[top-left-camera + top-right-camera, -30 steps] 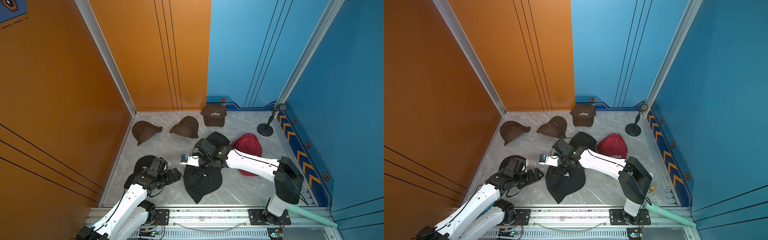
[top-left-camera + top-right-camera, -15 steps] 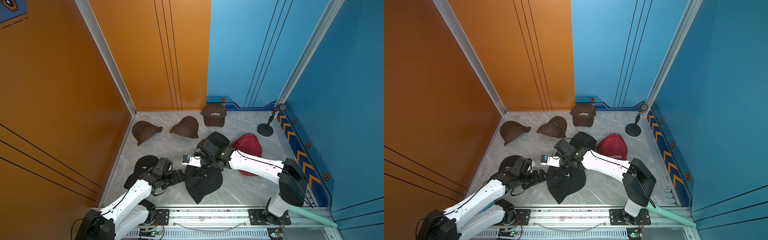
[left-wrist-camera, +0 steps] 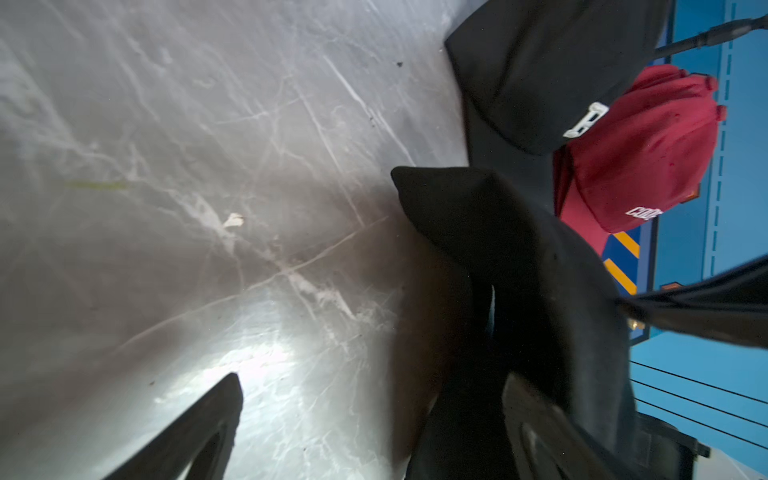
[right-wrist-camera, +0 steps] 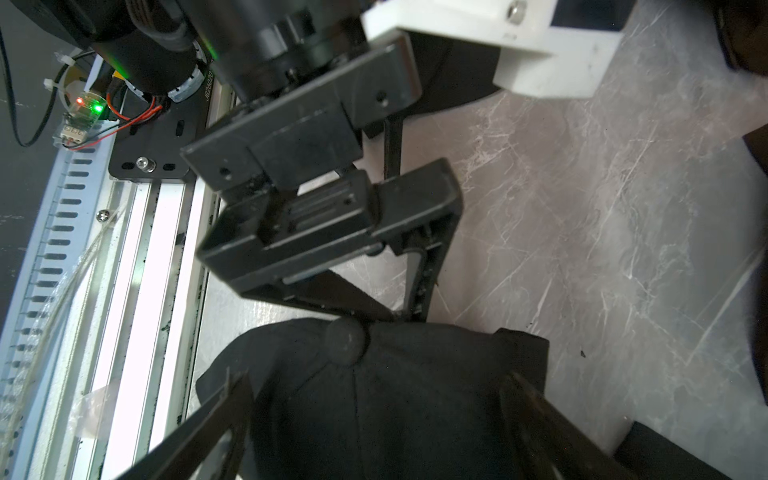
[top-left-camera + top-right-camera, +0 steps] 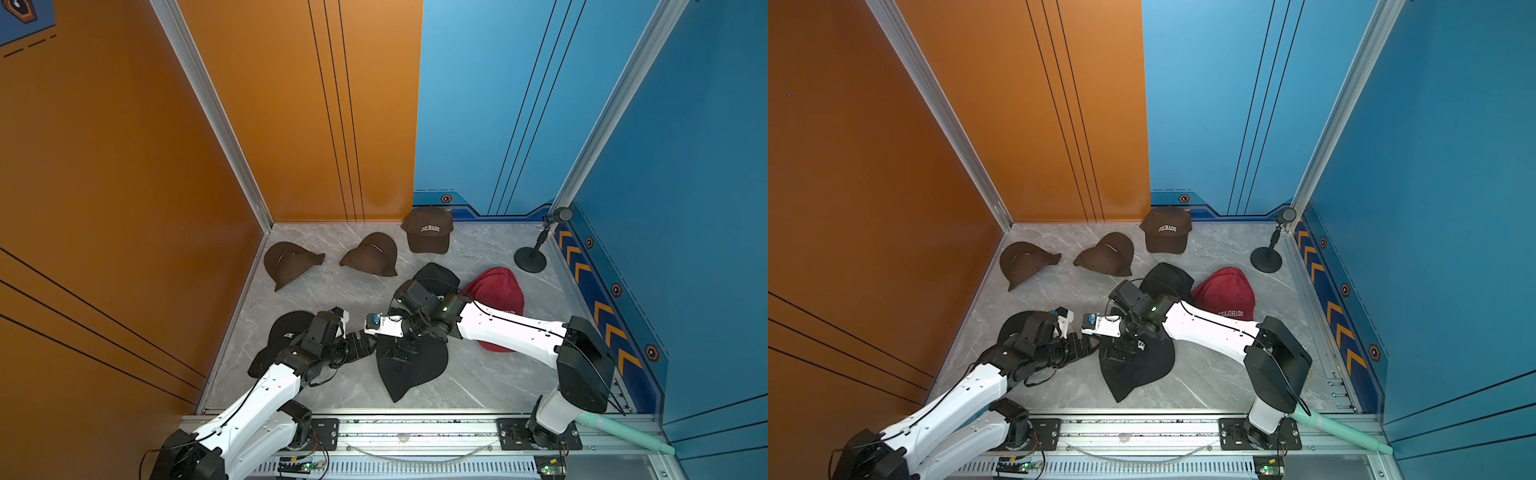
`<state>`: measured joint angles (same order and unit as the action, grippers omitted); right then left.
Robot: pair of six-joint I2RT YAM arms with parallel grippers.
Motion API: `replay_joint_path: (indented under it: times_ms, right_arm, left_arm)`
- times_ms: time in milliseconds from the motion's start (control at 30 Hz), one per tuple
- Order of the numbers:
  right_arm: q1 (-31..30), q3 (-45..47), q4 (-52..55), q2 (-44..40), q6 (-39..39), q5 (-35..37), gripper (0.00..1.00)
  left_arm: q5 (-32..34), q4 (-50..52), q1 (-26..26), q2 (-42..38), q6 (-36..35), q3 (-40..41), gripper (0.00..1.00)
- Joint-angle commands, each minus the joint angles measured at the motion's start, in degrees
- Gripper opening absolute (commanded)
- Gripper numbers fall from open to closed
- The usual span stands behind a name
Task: Stack the baseball caps by color
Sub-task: Pick up the baseball cap from the center of the board.
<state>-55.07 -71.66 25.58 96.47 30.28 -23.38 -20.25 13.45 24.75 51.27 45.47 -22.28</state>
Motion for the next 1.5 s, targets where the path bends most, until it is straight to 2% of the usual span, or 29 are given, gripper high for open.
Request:
replay_joint_path:
  times_ms: [0, 333, 433, 567, 733, 800, 933, 1067, 1167, 1300, 1467]
  right_arm:
    - [-0.3, 0.3, 1.9, 1.9, 0.9, 0.6, 0.93]
    - [-0.3, -1.7, 3.2, 4.5, -0.3, 1.7, 0.78]
    - [-0.2, -2.1, 3.8, 4.6, -0.3, 1.2, 0.61]
    - [0.0, -2.8, 4.8, 5.0, -0.3, 0.8, 0.45]
    - [0.2, -3.9, 6.1, 5.4, -0.1, 0.4, 0.31]
    - [0.4, -4.1, 6.4, 5.4, -0.3, 0.3, 0.3]
    - [0.9, -4.7, 7.3, 5.1, -1.1, 0.2, 0.2]
    - [2.7, -5.6, 7.3, 3.7, -5.2, -0.4, 0.08]
    - [4.1, -5.8, 6.6, 1.9, -9.0, 0.5, 0.03]
    - [5.7, -5.8, 5.9, -2.2, -16.5, 4.7, 0.02]
    - [8.4, -3.1, 2.8, -13.7, -28.3, 12.7, 0.04]
  left_arm:
    - [-2.4, -1.8, -0.3, -0.2, -0.4, -0.5, 0.98]
    - [-3.1, -0.7, -0.7, -2.3, -0.9, -1.2, 0.98]
    - [-3.4, -0.5, -0.9, -2.4, -1.0, -1.4, 0.98]
    - [-3.7, -0.2, -1.2, -2.5, -1.3, -1.7, 0.98]
    - [-3.9, 0.8, -2.1, -3.2, -1.9, -2.1, 0.98]
    - [-3.8, 2.0, -2.7, -3.7, -2.5, -2.6, 0.98]
    - [-0.6, 7.6, -4.2, -6.0, -6.2, -5.0, 0.98]
    - [8.4, 14.4, -4.4, -7.7, -13.0, -10.4, 0.98]
    - [12.1, 14.1, -4.5, -7.1, -15.4, -13.1, 0.98]
    - [15.1, 12.1, -4.6, -4.5, -18.3, -16.4, 0.98]
    - [15.5, 8.5, -4.8, -1.2, -21.3, -18.8, 0.98]
